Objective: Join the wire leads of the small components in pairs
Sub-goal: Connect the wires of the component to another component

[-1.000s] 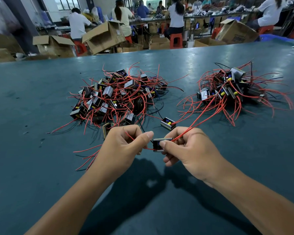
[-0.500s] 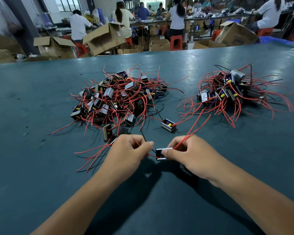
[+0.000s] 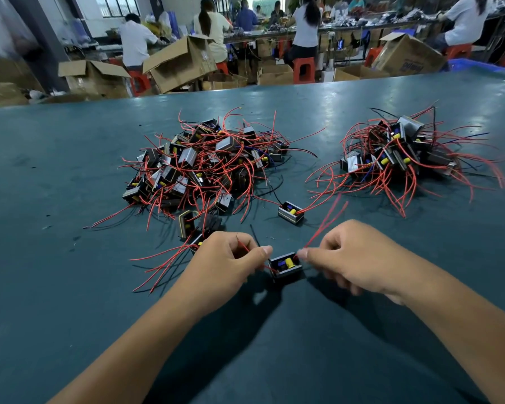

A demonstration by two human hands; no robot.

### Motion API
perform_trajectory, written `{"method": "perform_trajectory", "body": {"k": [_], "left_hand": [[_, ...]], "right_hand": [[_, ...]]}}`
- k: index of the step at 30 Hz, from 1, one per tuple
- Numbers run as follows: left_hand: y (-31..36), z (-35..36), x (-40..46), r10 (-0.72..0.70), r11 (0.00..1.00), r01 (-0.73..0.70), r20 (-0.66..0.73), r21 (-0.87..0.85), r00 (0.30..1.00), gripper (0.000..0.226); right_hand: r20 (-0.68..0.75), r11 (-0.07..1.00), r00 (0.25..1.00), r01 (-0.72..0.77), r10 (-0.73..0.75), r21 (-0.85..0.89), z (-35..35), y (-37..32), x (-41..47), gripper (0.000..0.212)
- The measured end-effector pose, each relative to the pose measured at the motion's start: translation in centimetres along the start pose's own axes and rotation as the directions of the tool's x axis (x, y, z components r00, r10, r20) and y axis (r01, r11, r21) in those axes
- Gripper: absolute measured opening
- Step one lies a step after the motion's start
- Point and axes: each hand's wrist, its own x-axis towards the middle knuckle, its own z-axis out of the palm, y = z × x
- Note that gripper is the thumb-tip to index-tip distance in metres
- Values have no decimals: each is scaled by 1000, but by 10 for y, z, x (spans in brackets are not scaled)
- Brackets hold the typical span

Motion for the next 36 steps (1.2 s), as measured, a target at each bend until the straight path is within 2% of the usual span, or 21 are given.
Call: {"method": "perform_trajectory", "body": {"k": [1,2,3,4,5,6,8,10,12,14,16,26,32,34,36], "left_hand": [[1,0,0,-6,1000,6,0,-5,1000,35],[1,0,1,-9,1000,9,0,-7,1000,35],[1,0,1,-11,1000,11,2,-8,1000,35],[1,0,1,-9,1000,10,7,-9,1000,34],[2,0,1,-6,1000,6,11,-10,1000,34],[3,0,1,-2,1000,2,12,-14,1000,34],[4,-1,0,11,1000,-11,9,-17,1000,31],[5,-4,-1,35,999,-35,12,-7,999,26],[5,-7,0,43,999,-43,12,-7,999,22],[4,-9,1,36,999,-35,11,-22,999,22],[2,-11,1,36,999,-36,4,-34,999,23],[-1,-21,5,67,990,-86,-162,-113,984,16],[-2,-22,4,126,991,-114,-221,66,967,19],[-1,-21,5,93,993,-103,-170,-50,981,17],[1,-19,5,48,962,-71,-92,-262,995,12]], "right_hand": [[-76,995,995,55,-61,-80,-5,-2,-2,47],[-152,981,972,169,-181,-90,-10,-4,-4,45],[-213,943,920,332,-329,-21,-12,-8,-7,39],[-261,861,849,498,-460,104,-11,-13,-10,30],[-292,758,783,614,-549,222,-5,-18,-11,18],[-300,698,748,662,-592,273,4,-20,-10,7],[-257,724,747,662,-613,195,21,-19,-5,16],[-141,793,788,608,-599,30,30,-13,0,37],[-17,811,814,575,-580,-109,29,-7,3,54],[56,785,820,563,-569,-259,27,-5,5,56],[60,751,817,553,-573,-362,26,-6,6,48],[47,718,795,570,-605,-400,20,-3,4,37],[48,725,815,538,-577,-429,18,-2,4,39],[-22,764,820,523,-572,-376,17,-2,2,48],[-190,778,760,567,-621,-271,19,-5,-2,49]]}}
